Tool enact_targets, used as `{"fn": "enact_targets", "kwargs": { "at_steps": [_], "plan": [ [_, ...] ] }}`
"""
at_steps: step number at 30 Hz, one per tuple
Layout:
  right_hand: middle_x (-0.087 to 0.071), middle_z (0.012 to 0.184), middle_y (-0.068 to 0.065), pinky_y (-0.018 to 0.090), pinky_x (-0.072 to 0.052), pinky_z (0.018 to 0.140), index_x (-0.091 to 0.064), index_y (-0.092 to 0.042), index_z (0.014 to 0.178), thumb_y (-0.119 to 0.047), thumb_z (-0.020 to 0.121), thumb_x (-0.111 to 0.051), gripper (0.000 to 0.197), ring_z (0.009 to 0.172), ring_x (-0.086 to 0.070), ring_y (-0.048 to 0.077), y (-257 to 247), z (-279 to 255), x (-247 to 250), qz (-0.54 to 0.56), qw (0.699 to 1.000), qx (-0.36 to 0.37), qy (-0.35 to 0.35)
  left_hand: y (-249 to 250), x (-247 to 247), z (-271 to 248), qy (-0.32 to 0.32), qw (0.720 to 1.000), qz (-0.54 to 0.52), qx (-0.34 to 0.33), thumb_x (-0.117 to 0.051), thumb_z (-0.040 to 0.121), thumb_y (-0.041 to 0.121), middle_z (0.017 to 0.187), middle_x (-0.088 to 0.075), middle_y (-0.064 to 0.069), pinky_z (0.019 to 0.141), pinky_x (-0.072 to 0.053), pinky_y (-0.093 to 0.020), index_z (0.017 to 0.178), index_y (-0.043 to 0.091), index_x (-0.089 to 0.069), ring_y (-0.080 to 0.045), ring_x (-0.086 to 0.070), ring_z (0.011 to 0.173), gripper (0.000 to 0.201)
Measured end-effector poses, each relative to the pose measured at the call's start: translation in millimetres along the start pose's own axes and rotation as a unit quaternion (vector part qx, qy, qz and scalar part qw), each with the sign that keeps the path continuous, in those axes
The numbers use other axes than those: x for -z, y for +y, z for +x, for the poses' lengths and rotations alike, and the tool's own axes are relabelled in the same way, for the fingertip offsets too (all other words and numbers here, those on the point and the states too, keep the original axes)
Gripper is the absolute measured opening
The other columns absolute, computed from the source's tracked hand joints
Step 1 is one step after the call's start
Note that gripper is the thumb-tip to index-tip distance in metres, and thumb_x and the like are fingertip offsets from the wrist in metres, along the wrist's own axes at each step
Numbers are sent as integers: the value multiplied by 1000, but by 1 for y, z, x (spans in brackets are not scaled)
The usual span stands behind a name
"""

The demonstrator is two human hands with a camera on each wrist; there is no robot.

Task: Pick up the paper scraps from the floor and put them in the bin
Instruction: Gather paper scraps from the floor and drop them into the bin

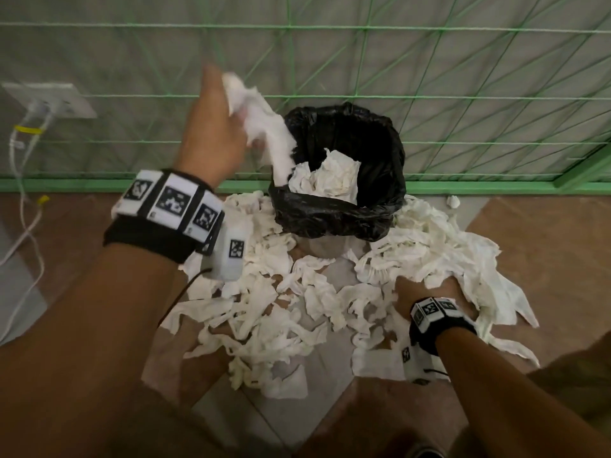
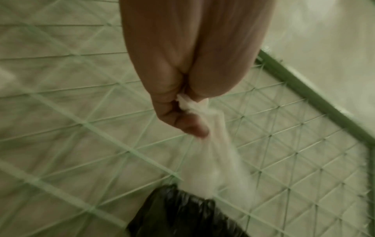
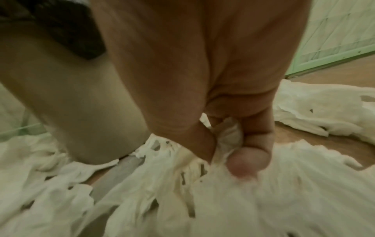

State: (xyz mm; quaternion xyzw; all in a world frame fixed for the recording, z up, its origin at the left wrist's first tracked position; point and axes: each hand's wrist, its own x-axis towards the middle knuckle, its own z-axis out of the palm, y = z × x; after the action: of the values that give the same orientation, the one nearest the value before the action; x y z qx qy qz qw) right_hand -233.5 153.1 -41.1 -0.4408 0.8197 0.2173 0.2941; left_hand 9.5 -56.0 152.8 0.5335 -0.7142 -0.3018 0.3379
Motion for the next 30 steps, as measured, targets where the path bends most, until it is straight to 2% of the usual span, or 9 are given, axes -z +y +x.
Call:
{"fn": "enact_targets", "kwargs": {
  "at_steps": [4, 9, 11, 14, 18, 21, 25, 28, 30],
  "plan": [
    [-33, 146, 26, 47, -42, 102, -20, -33, 145, -13, 92, -39, 60, 119, -52, 40, -5, 8, 11, 82, 996, -37, -12, 49, 2, 17, 39, 993, -33, -102, -37, 100, 12, 103, -50, 9, 68, -49, -12, 126, 11, -44, 3, -53, 81, 27],
    [-59, 125, 16, 35, -47, 80, -55, -6, 116, -28, 91, -55, 33, 110, -60, 34, 1, 13, 37, 51, 998, -34, -12, 67, -34, 35, 37, 992, 10, -122, -35, 100, 28, 99, -51, 2, 65, -44, -24, 122, 10, -41, -7, -51, 75, 30],
    [-63, 118, 14, 30, -46, 74, -59, -5, 99, -32, 90, -61, 29, 109, -61, 32, 2, 8, 53, 42, 998, -35, -31, 56, -57, 35, -23, 992, 46, -118, -39, 97, 10, 109, -51, -6, 75, -47, -29, 129, 6, -33, -15, -54, 87, 33],
    [-61, 122, 18, 31, -46, 79, -61, 0, 110, -17, 92, -56, 26, 112, -60, 32, 8, -1, 84, 49, 998, -29, -7, 29, -87, 27, -170, 978, 52, -107, -46, 92, 0, 131, -45, -18, 86, -51, -40, 139, 7, -20, -29, -58, 107, 54],
    [-68, 111, 20, 27, -45, 68, -66, 1, 103, -8, 85, -60, 21, 87, -62, 25, 23, -18, 138, 102, 992, 9, 73, 6, -112, 12, -262, 951, 133, -97, -55, 91, 46, 139, -40, -14, 98, -38, -44, 138, 21, -29, -34, -42, 126, 60],
    [-71, 102, 21, 33, -49, 76, -71, 0, 98, -7, 89, -55, 20, 89, -67, 31, 23, -44, 195, 163, 965, 34, 205, -2, -109, 10, -201, 963, 151, -101, -37, 93, 59, 144, -36, -8, 106, -30, -54, 141, 31, -31, -32, -29, 136, 56],
    [-63, 104, 31, 39, -44, 93, -66, 4, 97, -32, 98, -36, 46, 107, -59, 40, 6, -85, 262, 241, 881, 69, 402, -25, -89, 14, -47, 990, 42, -129, -35, 97, 49, 130, -47, -9, 105, -36, -41, 132, 24, -44, -26, -43, 124, 44],
    [-52, 72, 18, 39, -44, 80, -49, -6, 64, -35, 97, -29, 49, 83, -56, 33, -16, -102, 287, 263, 837, 132, 461, -53, -71, 3, 82, 995, 4, -59, -37, 98, 39, 112, -51, -9, 85, -40, -33, 112, 12, -50, -21, -49, 99, 33],
    [-46, 77, 17, 38, -35, 69, -40, -12, 66, -31, 100, -29, 41, 79, -52, 33, -37, -99, 290, 255, 827, 185, 465, -77, -64, -16, 127, 992, 0, -10, -37, 99, 33, 90, -53, -6, 71, -40, -35, 95, 13, -47, -23, -50, 80, 23]
  ]
}}
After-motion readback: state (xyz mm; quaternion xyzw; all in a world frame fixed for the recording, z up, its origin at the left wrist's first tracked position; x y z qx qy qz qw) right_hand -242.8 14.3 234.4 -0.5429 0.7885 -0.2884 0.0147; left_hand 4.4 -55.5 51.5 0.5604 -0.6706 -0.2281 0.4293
